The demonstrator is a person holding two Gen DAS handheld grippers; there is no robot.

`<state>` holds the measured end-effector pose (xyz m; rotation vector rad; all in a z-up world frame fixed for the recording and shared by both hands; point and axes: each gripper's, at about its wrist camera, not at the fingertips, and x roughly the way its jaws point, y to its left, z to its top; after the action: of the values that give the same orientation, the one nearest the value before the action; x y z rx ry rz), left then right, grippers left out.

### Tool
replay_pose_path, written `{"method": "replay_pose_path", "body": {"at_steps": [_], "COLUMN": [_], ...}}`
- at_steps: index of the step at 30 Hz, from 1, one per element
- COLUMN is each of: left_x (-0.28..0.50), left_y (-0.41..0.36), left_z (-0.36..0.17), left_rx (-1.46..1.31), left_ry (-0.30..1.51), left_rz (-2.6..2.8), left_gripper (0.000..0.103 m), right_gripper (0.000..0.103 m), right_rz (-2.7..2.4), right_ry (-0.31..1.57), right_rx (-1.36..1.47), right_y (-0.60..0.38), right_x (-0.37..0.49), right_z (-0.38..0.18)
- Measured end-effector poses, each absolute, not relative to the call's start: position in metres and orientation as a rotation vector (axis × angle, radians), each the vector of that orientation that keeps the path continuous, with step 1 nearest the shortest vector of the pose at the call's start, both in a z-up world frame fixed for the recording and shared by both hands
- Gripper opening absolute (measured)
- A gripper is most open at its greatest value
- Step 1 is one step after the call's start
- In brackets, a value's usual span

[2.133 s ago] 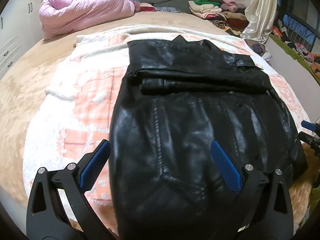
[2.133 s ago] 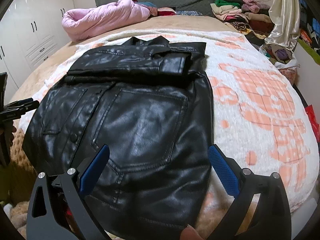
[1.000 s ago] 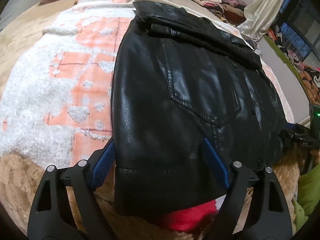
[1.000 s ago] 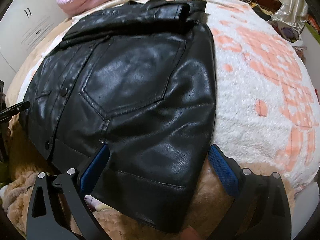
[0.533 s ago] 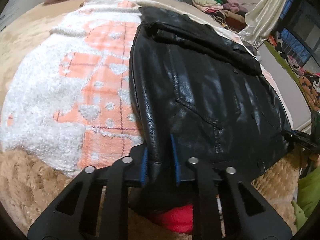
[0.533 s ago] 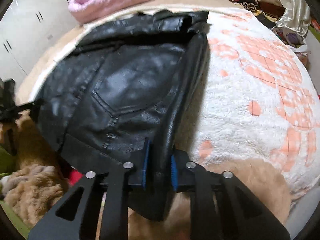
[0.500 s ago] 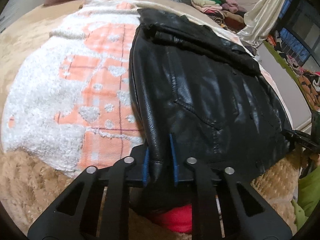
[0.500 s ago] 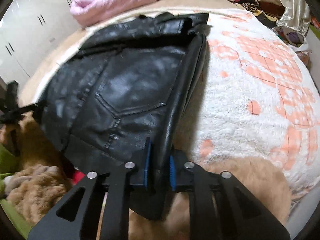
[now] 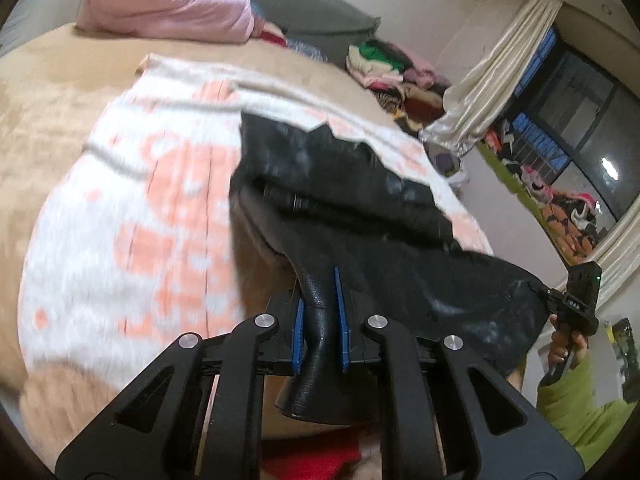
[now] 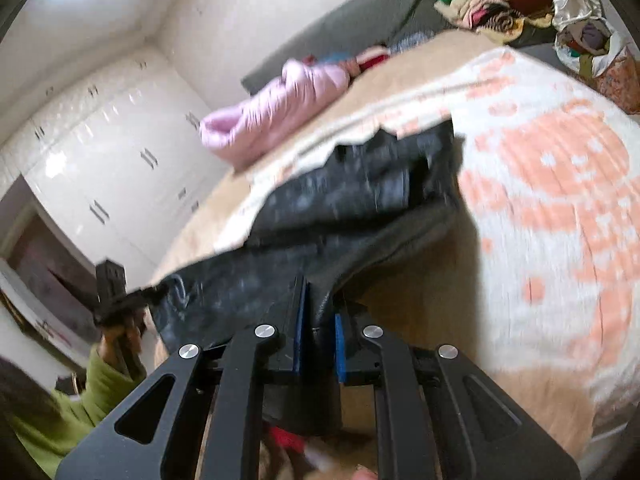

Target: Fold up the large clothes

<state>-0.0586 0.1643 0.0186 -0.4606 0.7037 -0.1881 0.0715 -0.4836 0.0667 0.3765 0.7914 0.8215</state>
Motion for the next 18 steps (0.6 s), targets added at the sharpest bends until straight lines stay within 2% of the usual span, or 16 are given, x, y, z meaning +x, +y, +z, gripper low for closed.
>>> {"method": "replay_pose_path", "body": {"at_steps": [10,18], "left_x": [0.006,0.058], "left_y": [0.173,0.180], "left_z": [0.058,0.067], "left_rx": [-0.470,-0.487], "left_ry": [0.613,0.616], "left_rz": [-0.172,-0.142], "left_gripper": [0.008,0.008], "right_gripper": [0.011,0.011], "right_rz": [0.677,0.634], "right_ry": [0.652,0.650], "right_rx": [0.385,0.406], "right_y": [-0.460,-0.442], "right_x": [0.138,0.187], "right_z": [0.097,0.093]}}
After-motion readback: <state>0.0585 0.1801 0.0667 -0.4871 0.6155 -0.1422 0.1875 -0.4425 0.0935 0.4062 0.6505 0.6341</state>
